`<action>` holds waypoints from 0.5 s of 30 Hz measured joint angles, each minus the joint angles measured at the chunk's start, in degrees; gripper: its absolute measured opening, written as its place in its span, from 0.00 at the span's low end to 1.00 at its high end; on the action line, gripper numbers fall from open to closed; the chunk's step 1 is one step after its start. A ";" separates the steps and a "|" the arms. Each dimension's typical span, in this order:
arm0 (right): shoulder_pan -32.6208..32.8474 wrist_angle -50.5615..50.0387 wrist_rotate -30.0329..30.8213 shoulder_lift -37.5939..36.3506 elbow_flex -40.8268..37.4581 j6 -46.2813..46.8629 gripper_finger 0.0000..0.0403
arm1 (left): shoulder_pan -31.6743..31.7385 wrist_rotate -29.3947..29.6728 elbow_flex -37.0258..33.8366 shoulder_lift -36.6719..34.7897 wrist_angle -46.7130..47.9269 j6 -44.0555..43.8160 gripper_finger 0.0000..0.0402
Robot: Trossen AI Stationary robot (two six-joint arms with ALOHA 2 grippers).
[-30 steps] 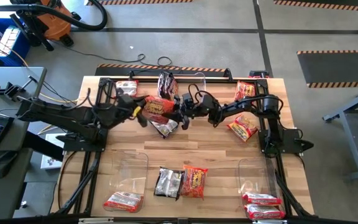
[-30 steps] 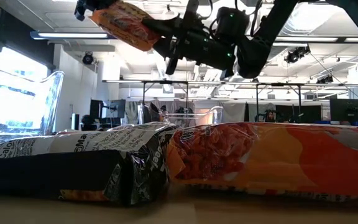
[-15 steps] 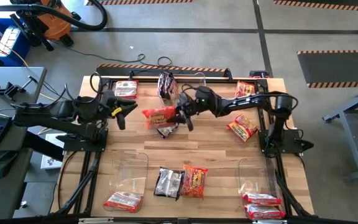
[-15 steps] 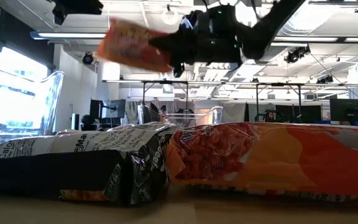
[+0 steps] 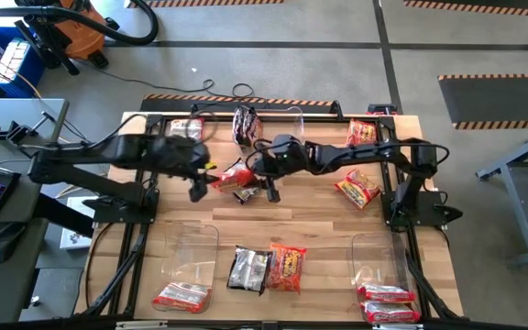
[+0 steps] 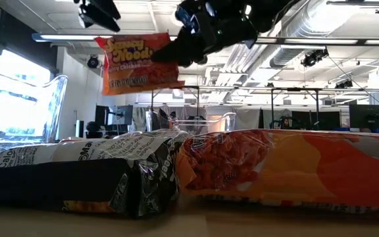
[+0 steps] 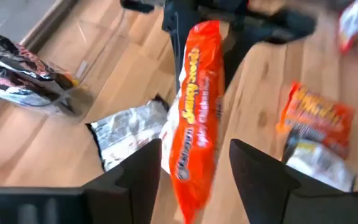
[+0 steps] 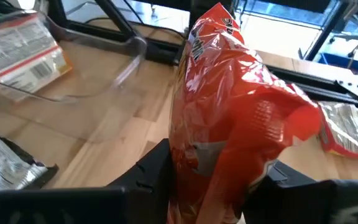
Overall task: Sort Maruchan noodles
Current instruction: Put the top left orange noodle pack into the bottom left transparent bin
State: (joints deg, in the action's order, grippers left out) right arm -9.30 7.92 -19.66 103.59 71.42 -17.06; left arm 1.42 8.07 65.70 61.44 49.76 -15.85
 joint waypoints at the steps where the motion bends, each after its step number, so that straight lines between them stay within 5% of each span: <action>1: 0.18 -0.20 0.00 0.00 0.08 -0.06 0.29 | 0.02 -0.04 1.60 1.86 1.26 1.12 0.47; 15: 1.58 -1.31 3.24 0.00 0.11 -2.49 0.29 | 0.68 -5.07 13.87 16.74 7.71 7.34 0.59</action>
State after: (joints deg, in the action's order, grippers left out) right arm -7.72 6.62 -16.43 103.59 71.53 -19.55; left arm 2.09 2.99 79.57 78.19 57.47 -8.51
